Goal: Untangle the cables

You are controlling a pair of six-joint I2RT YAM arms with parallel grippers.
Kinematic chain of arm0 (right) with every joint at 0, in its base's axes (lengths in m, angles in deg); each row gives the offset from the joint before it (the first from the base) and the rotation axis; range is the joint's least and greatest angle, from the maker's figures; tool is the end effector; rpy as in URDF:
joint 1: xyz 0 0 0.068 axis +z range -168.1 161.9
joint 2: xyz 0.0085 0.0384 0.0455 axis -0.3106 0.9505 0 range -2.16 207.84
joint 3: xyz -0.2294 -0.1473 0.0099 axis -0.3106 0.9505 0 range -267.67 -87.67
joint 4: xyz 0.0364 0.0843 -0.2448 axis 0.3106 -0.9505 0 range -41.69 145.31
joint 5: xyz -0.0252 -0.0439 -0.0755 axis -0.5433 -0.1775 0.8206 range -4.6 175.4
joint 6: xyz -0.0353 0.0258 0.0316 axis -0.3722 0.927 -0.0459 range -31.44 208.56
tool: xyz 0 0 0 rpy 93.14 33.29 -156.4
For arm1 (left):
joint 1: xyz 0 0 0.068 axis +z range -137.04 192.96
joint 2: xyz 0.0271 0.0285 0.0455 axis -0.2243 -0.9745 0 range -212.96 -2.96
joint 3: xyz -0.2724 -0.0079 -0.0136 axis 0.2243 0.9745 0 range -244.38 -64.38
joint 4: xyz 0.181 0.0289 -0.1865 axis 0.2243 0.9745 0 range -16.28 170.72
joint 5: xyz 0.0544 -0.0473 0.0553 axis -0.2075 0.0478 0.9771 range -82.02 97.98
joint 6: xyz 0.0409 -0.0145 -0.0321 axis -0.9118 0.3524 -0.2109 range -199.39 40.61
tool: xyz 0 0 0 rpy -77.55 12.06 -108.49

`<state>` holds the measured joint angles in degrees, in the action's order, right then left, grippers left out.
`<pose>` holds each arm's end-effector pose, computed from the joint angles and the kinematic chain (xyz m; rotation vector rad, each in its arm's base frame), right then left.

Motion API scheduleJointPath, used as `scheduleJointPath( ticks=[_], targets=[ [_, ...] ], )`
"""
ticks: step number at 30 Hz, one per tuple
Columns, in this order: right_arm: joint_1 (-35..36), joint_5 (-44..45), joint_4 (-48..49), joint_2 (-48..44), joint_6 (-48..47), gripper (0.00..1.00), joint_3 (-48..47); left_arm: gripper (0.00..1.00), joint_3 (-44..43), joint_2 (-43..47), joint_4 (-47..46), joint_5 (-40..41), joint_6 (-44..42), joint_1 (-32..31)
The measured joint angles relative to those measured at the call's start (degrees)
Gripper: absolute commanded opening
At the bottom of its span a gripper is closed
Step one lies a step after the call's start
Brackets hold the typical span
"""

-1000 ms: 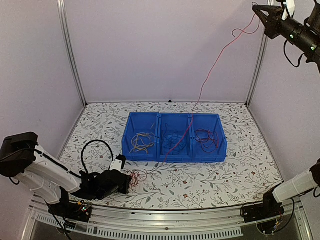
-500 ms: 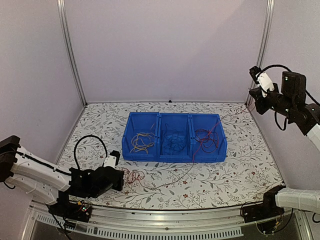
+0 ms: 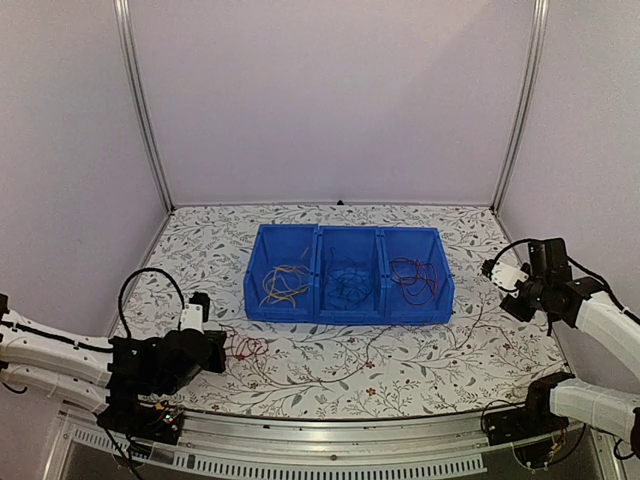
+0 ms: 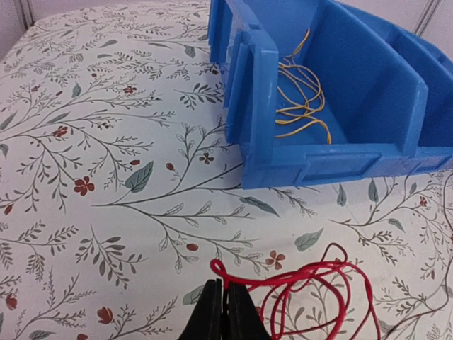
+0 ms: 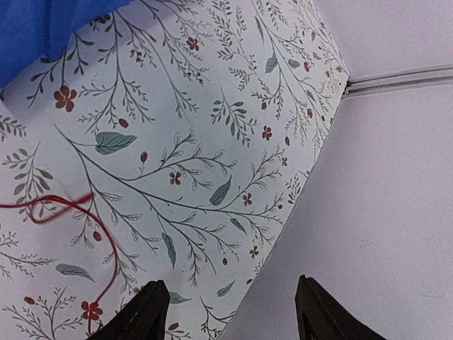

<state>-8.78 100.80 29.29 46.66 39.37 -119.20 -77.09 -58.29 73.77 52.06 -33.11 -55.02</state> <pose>0.1759 0.0193 0.2224 -1.0431 2.1471 -0.6535 0.0844 -0.1427 0.1414 0.0289 2.0937 -0.3058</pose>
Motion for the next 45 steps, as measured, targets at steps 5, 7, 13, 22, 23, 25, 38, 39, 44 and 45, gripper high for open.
scheduleJointPath(
  ticks=[5, 7, 13, 22, 23, 25, 38, 39, 44, 45],
  targets=[
    [0.0, -5.1, -7.0, 2.3, -5.0, 0.71, -4.0, 0.0, 1.9, 1.0, 0.5, -0.5, 0.8, 0.7],
    [-0.1, -12.6, -11.1, 2.3, -5.9, 0.66, -9.0, 0.0, 2.1, 0.9, 0.0, -1.0, 0.8, 0.8],
    [10.2, -32.4, -14.1, 2.9, -5.6, 0.61, -20.0, 0.0, 2.1, -0.7, -0.9, -1.7, 0.7, 0.9],
    [38.9, -35.8, -11.6, 21.0, -1.6, 0.66, -21.6, 0.0, 1.4, -3.5, -1.4, -2.8, 0.7, 1.0],
    [41.0, -35.8, -10.7, 23.3, -1.2, 0.68, -22.0, 0.0, 1.2, -3.7, -1.5, -2.9, 0.7, 1.0],
    [44.7, -36.1, -7.8, 27.8, 0.0, 0.69, -22.8, 0.0, 0.9, -4.1, -1.5, -3.1, 0.7, 1.0],
    [54.8, -43.5, 6.4, 55.5, 9.8, 0.68, -34.5, 0.0, 0.9, -4.2, -1.5, -3.8, 2.7, 1.0],
    [55.1, -44.0, 6.9, 57.0, 10.5, 0.67, -35.4, 0.0, 1.1, -3.7, -1.6, -3.8, 2.9, 1.0],
    [56.4, -45.2, 8.0, 63.0, 12.5, 0.6, -39.3, 0.0, 2.3, -1.9, -2.4, -3.9, 3.7, 1.0],
    [56.7, -45.1, 8.1, 64.2, 13.0, 0.58, -40.0, 0.0, 2.5, -1.7, -2.4, -3.9, 3.7, 1.0]
  ],
)
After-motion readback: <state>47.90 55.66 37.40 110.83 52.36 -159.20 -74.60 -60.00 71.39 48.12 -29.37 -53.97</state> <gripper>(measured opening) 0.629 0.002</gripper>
